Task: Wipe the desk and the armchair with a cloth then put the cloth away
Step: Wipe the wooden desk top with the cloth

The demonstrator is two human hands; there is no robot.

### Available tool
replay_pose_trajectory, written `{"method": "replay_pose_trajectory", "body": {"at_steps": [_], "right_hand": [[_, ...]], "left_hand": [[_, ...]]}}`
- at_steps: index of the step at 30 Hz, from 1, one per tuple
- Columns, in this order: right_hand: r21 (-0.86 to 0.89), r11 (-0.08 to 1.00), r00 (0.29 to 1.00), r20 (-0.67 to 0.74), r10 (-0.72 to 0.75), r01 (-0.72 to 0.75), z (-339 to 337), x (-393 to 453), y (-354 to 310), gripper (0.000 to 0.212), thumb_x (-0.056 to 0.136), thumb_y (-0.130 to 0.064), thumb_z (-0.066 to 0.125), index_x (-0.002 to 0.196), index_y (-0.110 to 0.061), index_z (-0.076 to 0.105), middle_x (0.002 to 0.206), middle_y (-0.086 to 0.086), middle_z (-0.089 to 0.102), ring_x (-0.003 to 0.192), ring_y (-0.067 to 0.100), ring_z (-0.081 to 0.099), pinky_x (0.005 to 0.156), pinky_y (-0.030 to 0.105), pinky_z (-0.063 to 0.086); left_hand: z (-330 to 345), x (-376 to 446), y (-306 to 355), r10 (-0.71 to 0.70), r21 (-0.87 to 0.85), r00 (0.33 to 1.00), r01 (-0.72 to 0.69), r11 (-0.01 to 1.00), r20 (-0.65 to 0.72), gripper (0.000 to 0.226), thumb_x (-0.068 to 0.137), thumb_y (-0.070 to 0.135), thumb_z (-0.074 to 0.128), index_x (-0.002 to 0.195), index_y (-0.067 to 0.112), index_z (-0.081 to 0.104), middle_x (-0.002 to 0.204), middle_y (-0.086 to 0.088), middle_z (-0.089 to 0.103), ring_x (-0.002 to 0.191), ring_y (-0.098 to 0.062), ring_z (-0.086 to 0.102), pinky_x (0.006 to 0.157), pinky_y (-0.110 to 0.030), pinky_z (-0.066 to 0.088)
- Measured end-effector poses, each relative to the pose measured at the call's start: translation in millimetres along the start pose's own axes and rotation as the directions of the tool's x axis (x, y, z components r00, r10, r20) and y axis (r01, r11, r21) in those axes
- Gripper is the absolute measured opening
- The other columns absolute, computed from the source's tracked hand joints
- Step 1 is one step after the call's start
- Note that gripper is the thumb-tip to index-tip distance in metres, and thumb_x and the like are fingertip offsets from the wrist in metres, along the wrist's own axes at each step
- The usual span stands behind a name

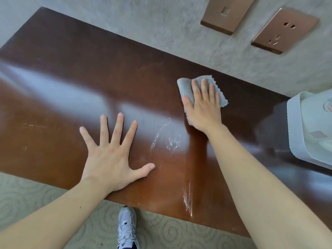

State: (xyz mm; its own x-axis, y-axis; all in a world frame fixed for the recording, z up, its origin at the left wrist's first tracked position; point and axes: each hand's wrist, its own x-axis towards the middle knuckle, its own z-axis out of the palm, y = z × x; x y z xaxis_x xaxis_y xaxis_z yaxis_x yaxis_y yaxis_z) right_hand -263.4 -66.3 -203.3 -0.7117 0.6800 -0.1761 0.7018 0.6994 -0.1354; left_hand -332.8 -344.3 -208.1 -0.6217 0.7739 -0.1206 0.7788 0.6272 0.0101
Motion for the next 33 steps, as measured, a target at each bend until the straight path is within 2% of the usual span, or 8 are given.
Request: {"method": "replay_pose_trajectory", "body": {"at_steps": [5, 8, 12, 16, 20, 23, 27, 33], "right_hand": [[0.034, 0.989, 0.987, 0.066, -0.146, 0.144, -2.7, -3.7, -5.1, 0.058, 0.103, -0.051, 0.012, 0.157, -0.035, -0.001, 0.166, -0.001, -0.011, 0.151, 0.021, -0.015, 0.121, 0.043, -0.010], [0.040, 0.961, 0.958, 0.081, -0.275, 0.273, 5.0, -47.9, -9.6, 0.059, 0.102, -0.054, 0.010, 0.157, -0.036, 0.000, 0.165, -0.005, -0.013, 0.150, 0.017, -0.018, 0.122, 0.041, -0.010], [0.055, 0.943, 0.939, 0.092, -0.332, 0.328, 15.1, -133.8, -10.9, 0.060, 0.102, -0.056, 0.009, 0.157, -0.035, -0.001, 0.165, -0.006, -0.013, 0.150, 0.014, -0.021, 0.122, 0.041, -0.008], [0.080, 0.968, 0.965, 0.099, -0.244, 0.237, 23.1, -217.8, 5.3, 0.061, 0.102, -0.058, 0.013, 0.157, -0.034, 0.000, 0.166, -0.005, -0.011, 0.152, 0.019, -0.013, 0.119, 0.042, -0.004], [0.038, 0.997, 0.990, 0.116, -0.078, 0.074, 33.1, -265.0, 2.0, 0.064, 0.101, -0.057, 0.013, 0.158, -0.026, 0.014, 0.167, 0.006, 0.003, 0.153, 0.030, 0.003, 0.116, 0.050, 0.010], [-0.025, 1.000, 0.996, 0.086, -0.013, 0.015, 37.0, -256.9, -13.7, 0.067, 0.101, -0.057, 0.013, 0.157, -0.020, 0.020, 0.165, 0.013, 0.011, 0.151, 0.037, 0.011, 0.116, 0.055, 0.017], [-0.043, 0.999, 0.999, 0.044, -0.028, 0.030, 34.2, -212.9, -23.4, 0.070, 0.100, -0.060, 0.015, 0.158, -0.020, 0.016, 0.165, 0.013, 0.006, 0.152, 0.036, 0.003, 0.120, 0.055, 0.014], [-0.030, 0.999, 1.000, 0.000, -0.029, 0.029, 21.8, -103.4, -35.5, 0.073, 0.096, -0.062, 0.011, 0.158, -0.026, 0.003, 0.166, 0.010, -0.005, 0.152, 0.033, -0.008, 0.122, 0.050, -0.002]], "left_hand": [[-1.4, -0.6, -0.1, 0.000, 0.008, 1.000, 0.000, 1.000, 0.007, 0.118, 0.071, 0.099, 0.018, 0.160, 0.023, 0.021, 0.166, -0.016, 0.020, 0.151, -0.050, 0.011, 0.104, -0.084, 0.012], [-1.8, -0.3, -0.1, -0.005, 0.008, 1.000, 0.005, 1.000, 0.015, 0.118, 0.071, 0.100, 0.018, 0.161, 0.024, 0.018, 0.167, -0.015, 0.018, 0.151, -0.049, 0.009, 0.104, -0.084, 0.011], [-1.6, -0.8, 0.3, -0.007, 0.002, 1.000, 0.007, 1.000, 0.020, 0.117, 0.070, 0.100, 0.018, 0.161, 0.026, 0.017, 0.168, -0.014, 0.017, 0.152, -0.048, 0.008, 0.105, -0.083, 0.010], [-2.5, -1.0, -0.4, -0.004, -0.002, 1.000, 0.004, 1.000, 0.016, 0.116, 0.071, 0.100, 0.018, 0.161, 0.026, 0.018, 0.167, -0.014, 0.018, 0.152, -0.048, 0.008, 0.105, -0.083, 0.010], [-2.7, -0.6, 0.2, -0.008, -0.006, 1.000, 0.008, 1.000, 0.014, 0.117, 0.071, 0.100, 0.017, 0.161, 0.025, 0.019, 0.167, -0.014, 0.018, 0.152, -0.048, 0.008, 0.105, -0.083, 0.010], [-3.1, -0.5, 0.4, -0.008, -0.003, 1.000, 0.008, 1.000, 0.014, 0.116, 0.071, 0.099, 0.016, 0.160, 0.025, 0.018, 0.167, -0.014, 0.017, 0.152, -0.048, 0.007, 0.105, -0.084, 0.010], [-4.6, -0.7, 0.3, -0.010, -0.005, 1.000, 0.010, 1.000, 0.024, 0.117, 0.071, 0.099, 0.017, 0.160, 0.024, 0.020, 0.167, -0.014, 0.017, 0.152, -0.049, 0.007, 0.105, -0.084, 0.010], [-4.7, -0.5, 0.4, -0.011, -0.016, 1.000, 0.011, 1.000, 0.029, 0.118, 0.070, 0.100, 0.018, 0.161, 0.025, 0.020, 0.167, -0.014, 0.016, 0.152, -0.048, 0.006, 0.106, -0.083, 0.008]]}}
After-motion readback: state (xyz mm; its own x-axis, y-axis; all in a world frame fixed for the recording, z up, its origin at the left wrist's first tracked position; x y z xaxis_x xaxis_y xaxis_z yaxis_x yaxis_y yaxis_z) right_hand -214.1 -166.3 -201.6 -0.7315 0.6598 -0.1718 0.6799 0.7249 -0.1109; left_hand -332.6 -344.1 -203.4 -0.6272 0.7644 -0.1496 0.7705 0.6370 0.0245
